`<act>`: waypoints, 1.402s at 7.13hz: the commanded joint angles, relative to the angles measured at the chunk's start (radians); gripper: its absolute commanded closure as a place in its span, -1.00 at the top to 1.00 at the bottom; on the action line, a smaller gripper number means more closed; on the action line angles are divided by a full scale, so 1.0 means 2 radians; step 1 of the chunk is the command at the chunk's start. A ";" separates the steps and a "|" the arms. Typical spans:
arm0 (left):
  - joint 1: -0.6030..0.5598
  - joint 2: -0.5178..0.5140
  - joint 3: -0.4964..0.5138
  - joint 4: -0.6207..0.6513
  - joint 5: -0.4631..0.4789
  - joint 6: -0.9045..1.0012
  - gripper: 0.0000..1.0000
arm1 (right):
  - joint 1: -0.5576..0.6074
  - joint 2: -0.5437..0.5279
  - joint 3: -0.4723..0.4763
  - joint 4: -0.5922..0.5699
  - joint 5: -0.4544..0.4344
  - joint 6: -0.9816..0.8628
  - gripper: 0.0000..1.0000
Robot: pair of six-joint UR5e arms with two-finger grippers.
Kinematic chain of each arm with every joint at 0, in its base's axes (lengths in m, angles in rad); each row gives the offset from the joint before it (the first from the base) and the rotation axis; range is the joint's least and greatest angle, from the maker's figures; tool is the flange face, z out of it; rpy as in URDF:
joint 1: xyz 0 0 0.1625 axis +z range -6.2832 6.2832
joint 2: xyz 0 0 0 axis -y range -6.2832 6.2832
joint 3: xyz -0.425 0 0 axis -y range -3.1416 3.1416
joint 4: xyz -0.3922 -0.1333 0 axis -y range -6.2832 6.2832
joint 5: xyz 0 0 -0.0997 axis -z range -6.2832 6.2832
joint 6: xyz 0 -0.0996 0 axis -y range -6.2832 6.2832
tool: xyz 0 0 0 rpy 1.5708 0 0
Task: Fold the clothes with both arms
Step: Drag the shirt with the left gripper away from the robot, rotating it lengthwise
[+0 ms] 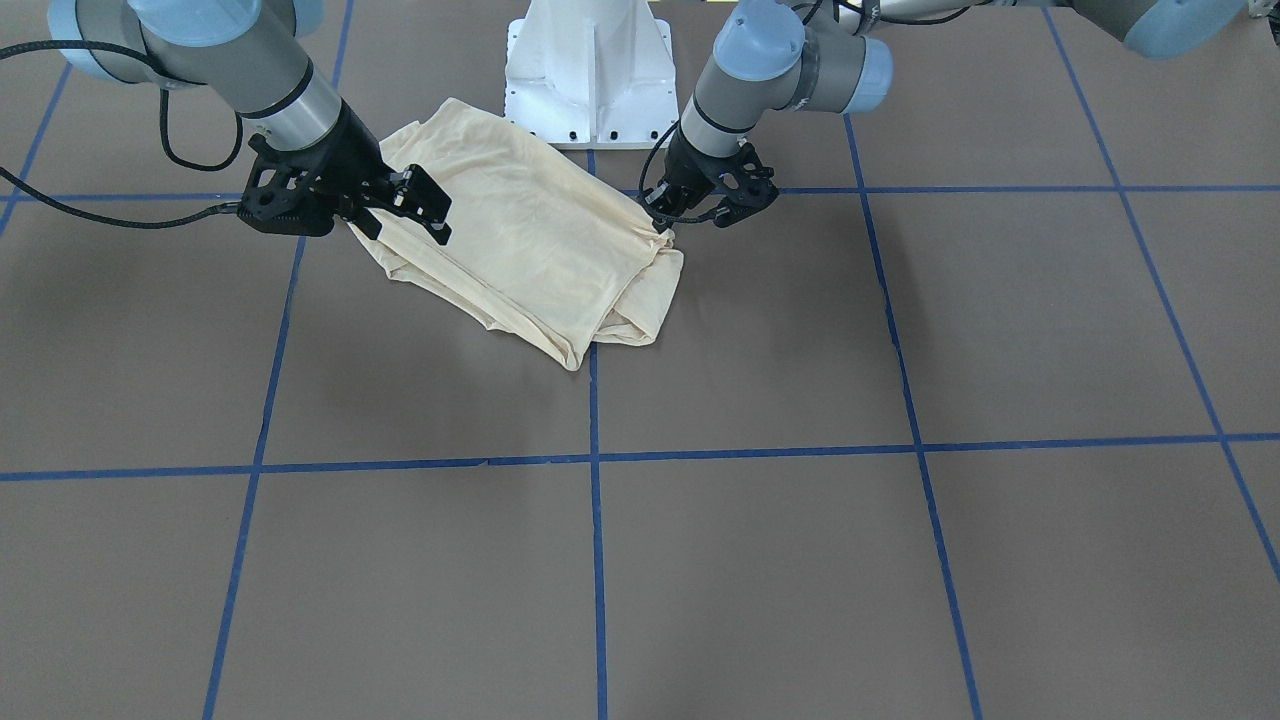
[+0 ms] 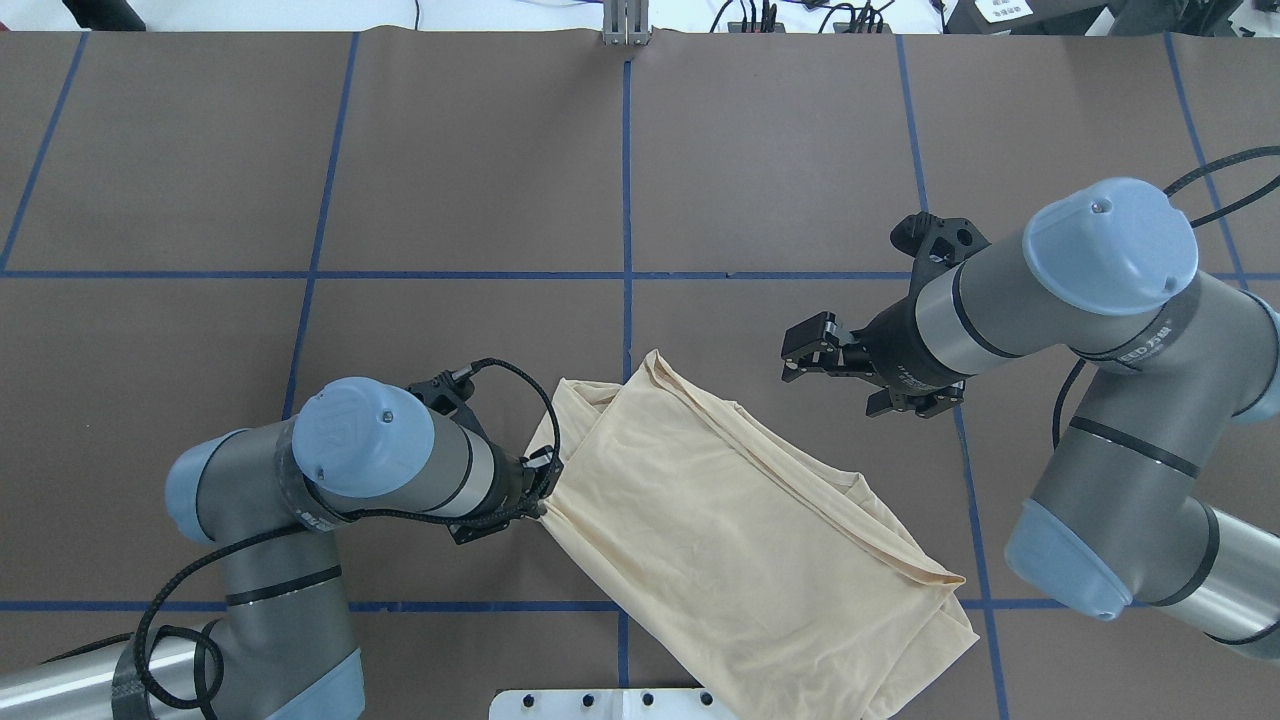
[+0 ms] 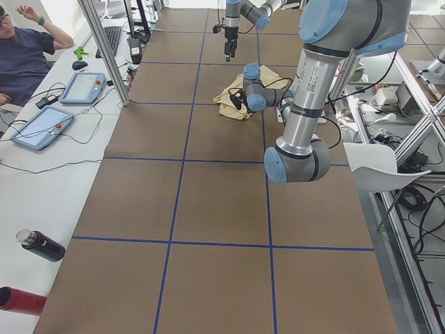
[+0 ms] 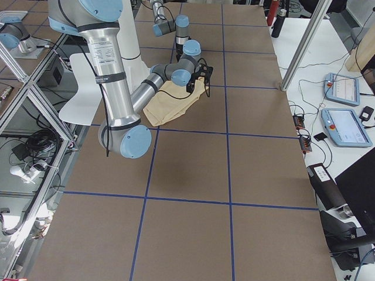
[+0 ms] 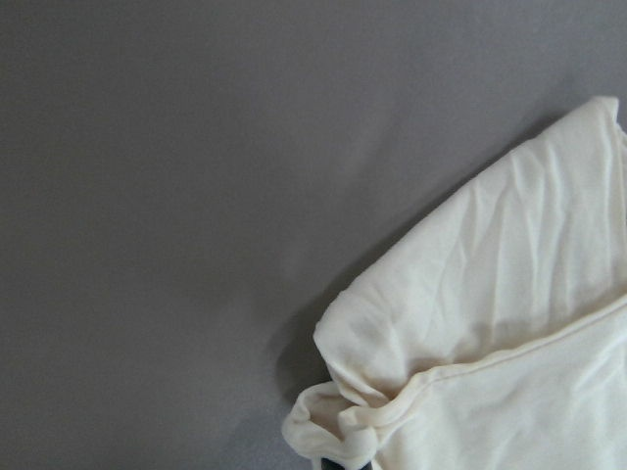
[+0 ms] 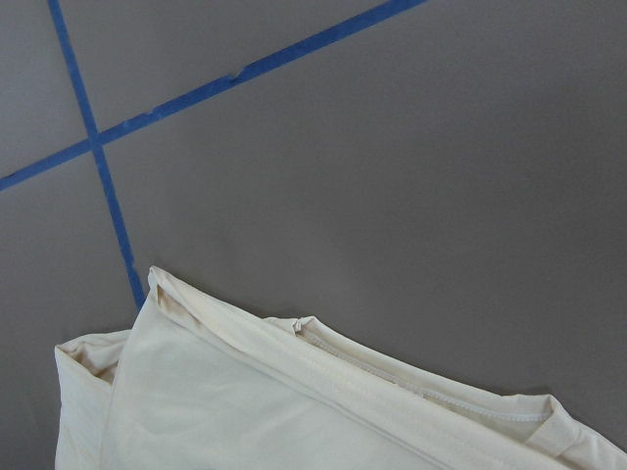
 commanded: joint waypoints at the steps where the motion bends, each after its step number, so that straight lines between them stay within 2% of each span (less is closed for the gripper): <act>1: -0.043 -0.014 0.007 0.015 0.002 0.001 -1.00 | 0.000 0.000 0.000 0.000 0.000 0.000 1.00; 3: -0.081 -0.052 0.059 0.013 0.004 0.008 -1.00 | 0.000 -0.002 -0.001 0.000 0.000 0.001 1.00; 5: -0.095 -0.095 0.122 0.007 0.040 0.037 -1.00 | 0.002 -0.003 -0.001 0.000 -0.001 0.001 1.00; 7: -0.103 -0.114 0.164 -0.047 0.062 0.041 -1.00 | 0.003 -0.007 -0.001 -0.001 -0.002 0.001 1.00; 10: -0.118 -0.159 0.267 -0.144 0.103 0.039 -1.00 | 0.005 -0.011 0.000 0.000 -0.003 0.001 1.00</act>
